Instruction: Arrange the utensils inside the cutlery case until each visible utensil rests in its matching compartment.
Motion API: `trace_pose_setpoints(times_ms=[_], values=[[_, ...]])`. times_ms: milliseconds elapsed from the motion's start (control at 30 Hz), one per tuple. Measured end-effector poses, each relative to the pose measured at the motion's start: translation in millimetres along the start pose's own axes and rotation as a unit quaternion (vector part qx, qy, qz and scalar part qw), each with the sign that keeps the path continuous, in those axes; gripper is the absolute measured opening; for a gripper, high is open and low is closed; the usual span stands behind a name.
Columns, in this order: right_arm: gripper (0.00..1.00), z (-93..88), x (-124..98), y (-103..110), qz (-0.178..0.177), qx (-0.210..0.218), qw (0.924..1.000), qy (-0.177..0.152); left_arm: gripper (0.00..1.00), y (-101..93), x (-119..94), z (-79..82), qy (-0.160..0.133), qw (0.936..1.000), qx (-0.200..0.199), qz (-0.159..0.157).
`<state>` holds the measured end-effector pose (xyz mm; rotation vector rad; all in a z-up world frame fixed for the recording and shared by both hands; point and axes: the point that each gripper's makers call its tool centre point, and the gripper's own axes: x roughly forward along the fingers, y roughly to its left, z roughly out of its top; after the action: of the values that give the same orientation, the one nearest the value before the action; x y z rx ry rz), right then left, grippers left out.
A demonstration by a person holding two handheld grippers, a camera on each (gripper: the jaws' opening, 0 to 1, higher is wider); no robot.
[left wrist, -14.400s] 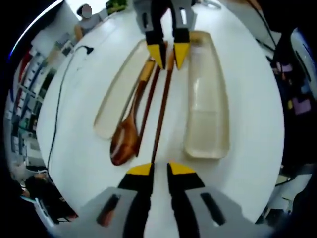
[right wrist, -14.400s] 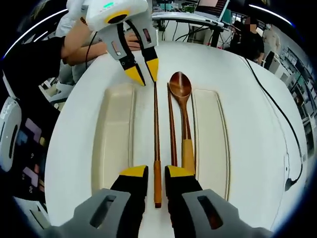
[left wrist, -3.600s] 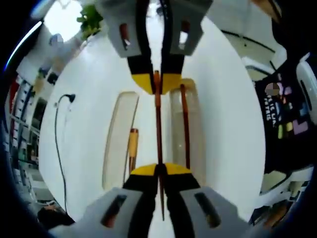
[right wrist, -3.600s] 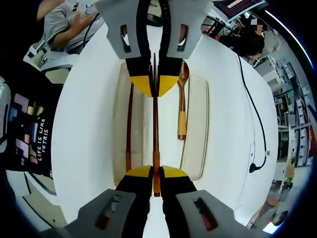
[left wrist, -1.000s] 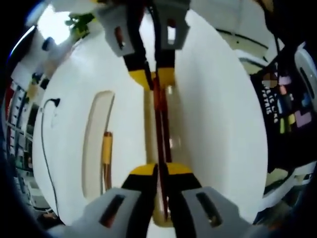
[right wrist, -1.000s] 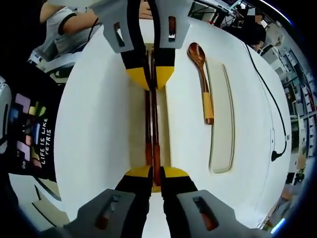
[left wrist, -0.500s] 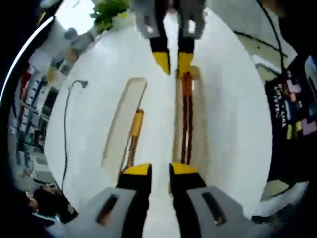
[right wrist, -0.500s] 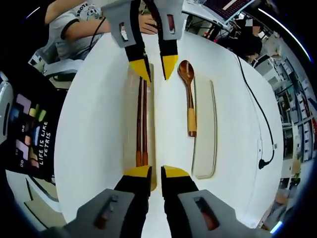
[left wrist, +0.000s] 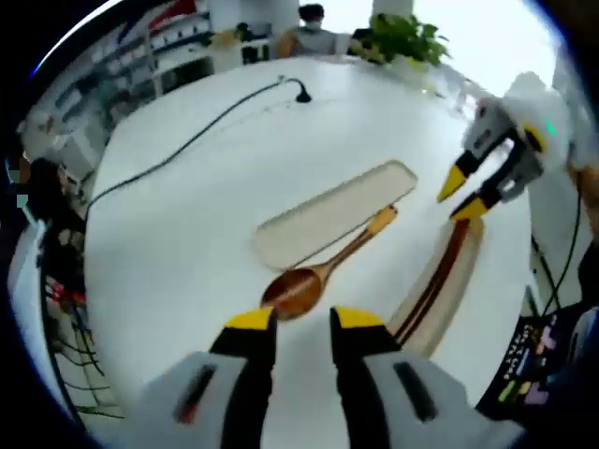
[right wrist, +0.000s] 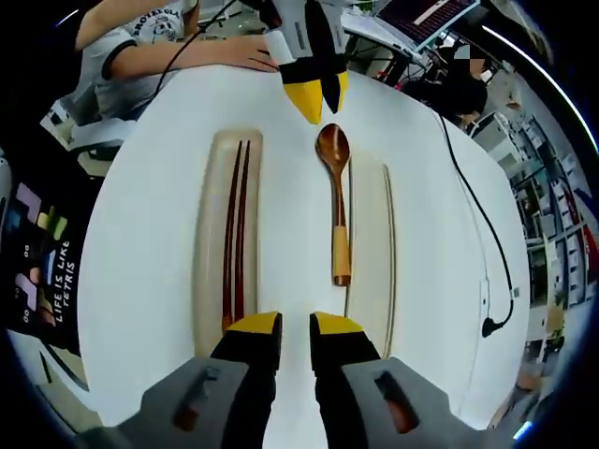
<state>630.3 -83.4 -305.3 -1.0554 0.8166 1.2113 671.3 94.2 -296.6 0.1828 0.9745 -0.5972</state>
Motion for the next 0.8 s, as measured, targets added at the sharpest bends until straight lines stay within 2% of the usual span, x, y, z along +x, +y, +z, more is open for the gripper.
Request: trace_pose_setpoints(times_ms=[67,133,167,233,333,433,467,533,600,800], values=[[0.11,2.4,4,-1,0.000,-0.006,1.0000,-0.001,0.24,2.0,2,-1.3,-0.007,0.9984,-0.052,-0.021],[0.11,7.4,6,-6,-0.008,-0.013,0.9998,-0.010,0.22,1.0,4,-1.2,-0.015,0.9925,-0.111,-0.049],[0.11,11.0,8,-8,-0.010,-0.011,0.9997,-0.017,0.22,1.6,5,0.0,-0.023,0.9904,-0.122,-0.062],[0.12,24.5,11,-16,-0.030,-0.014,0.9982,-0.050,0.22,9.2,9,-1.1,-0.028,0.9870,-0.146,-0.060],[0.13,27.0,19,-20,-0.030,-0.013,0.9978,-0.057,0.21,16.3,12,-4.3,-0.031,0.9875,-0.146,-0.050],[0.15,28.8,27,-26,-0.029,-0.006,0.9972,-0.068,0.21,14.1,15,-8.2,-0.023,0.9866,-0.153,-0.052],[0.15,35.2,30,-27,-0.023,0.007,0.9954,-0.093,0.21,13.2,15,-8.3,-0.023,0.9863,-0.154,-0.053],[0.15,36.0,34,-28,-0.001,0.054,0.9929,-0.106,0.21,11.4,17,-7.9,-0.024,0.9854,-0.158,-0.057],[0.15,39.8,36,-34,0.005,0.078,0.9885,-0.130,0.21,9.2,18,-6.9,-0.025,0.9841,-0.164,-0.063],[0.13,42.3,43,-38,0.015,0.092,0.9857,-0.141,0.21,1.8,18,-5.7,-0.024,0.9813,-0.175,-0.077]])
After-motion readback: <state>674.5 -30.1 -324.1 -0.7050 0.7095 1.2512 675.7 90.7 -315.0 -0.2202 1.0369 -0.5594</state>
